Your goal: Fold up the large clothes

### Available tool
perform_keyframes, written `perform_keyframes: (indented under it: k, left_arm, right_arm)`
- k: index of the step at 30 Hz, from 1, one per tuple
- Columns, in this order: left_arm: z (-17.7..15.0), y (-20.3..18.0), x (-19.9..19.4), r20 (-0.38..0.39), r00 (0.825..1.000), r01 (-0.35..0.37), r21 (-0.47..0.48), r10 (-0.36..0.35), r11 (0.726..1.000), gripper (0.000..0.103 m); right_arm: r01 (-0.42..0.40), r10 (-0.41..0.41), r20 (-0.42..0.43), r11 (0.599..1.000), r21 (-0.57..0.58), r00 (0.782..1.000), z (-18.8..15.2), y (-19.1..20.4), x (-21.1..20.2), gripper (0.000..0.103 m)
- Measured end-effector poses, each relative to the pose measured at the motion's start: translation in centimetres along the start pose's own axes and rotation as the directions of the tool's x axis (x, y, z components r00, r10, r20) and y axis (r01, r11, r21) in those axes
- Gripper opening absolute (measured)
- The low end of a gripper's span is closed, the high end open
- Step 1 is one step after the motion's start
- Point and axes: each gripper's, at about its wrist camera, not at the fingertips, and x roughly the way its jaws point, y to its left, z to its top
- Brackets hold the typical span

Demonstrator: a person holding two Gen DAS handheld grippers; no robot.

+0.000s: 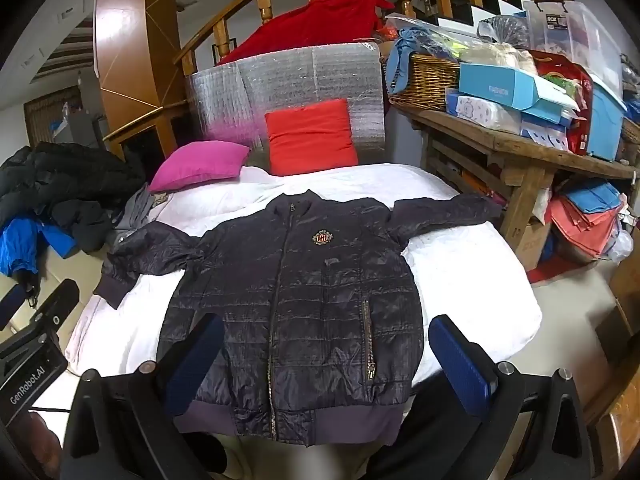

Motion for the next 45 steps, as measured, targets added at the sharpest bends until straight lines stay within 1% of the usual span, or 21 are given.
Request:
perform_keyframes:
  k: [4, 6, 7, 8, 12, 15, 19, 45]
  left_arm:
    - [0.1, 0.0, 0.0, 0.01, 1.0, -0.001, -0.006, 0.001, 1.0, 0.103]
    - [0.2, -0.6, 0.4, 0.001, 1.0, -0.001, 0.003, 0.001, 1.0, 0.103]
    - [0.0, -0.1, -0.4, 0.023, 1.0, 0.004, -0.009, -0.004, 1.0, 0.103]
    - [0.2, -0.2, -0.5, 0.026, 1.0, 0.003, -0.009, -0.003, 1.0, 0.103]
    - [0.3, -0.2, -0.5, 0.024, 1.0, 0.005, -0.01, -0.005, 1.0, 0.103]
    - [0.5, -0.3, -0.6, 0.019, 1.0, 0.012, -0.007, -0.012, 1.0, 0.103]
    - [0.1, 0.0, -0.1, 0.013, 1.0, 0.022, -0.009, -0.022, 1.0, 0.103]
    - [0.0, -0.2, 0.1, 0.011, 1.0, 0.024, -0.006, -0.024, 1.0, 0.103]
  right_arm:
    - [-0.004, 0.004, -0.007, 1.0, 0.005, 1.0, 0.0, 0.0, 0.1, 0.103]
    - [-0.006, 0.006, -0.006, 1.0, 0.002, 1.0, 0.0, 0.0, 0.1, 0.103]
    - [-0.006, 0.006, -0.006, 1.0, 0.0, 1.0, 0.0, 0.0, 0.1, 0.103]
    - [-0.007, 0.007, -0.005, 1.0, -0.002, 1.0, 0.0, 0.0, 0.0, 0.103]
    - [-0.001, 0.001, -0.009, 1.0, 0.013, 1.0, 0.4, -0.7, 0.2, 0.103]
    - [-0.002, 0.002, -0.008, 1.0, 0.016, 1.0, 0.3, -0.5, 0.1, 0.103]
    - [0.002, -0.002, -0.012, 1.0, 0.009, 1.0, -0.1, 0.1, 0.2, 0.103]
    - [-0.007, 0.007, -0.019, 1.0, 0.006, 1.0, -0.1, 0.5, 0.3, 0.103]
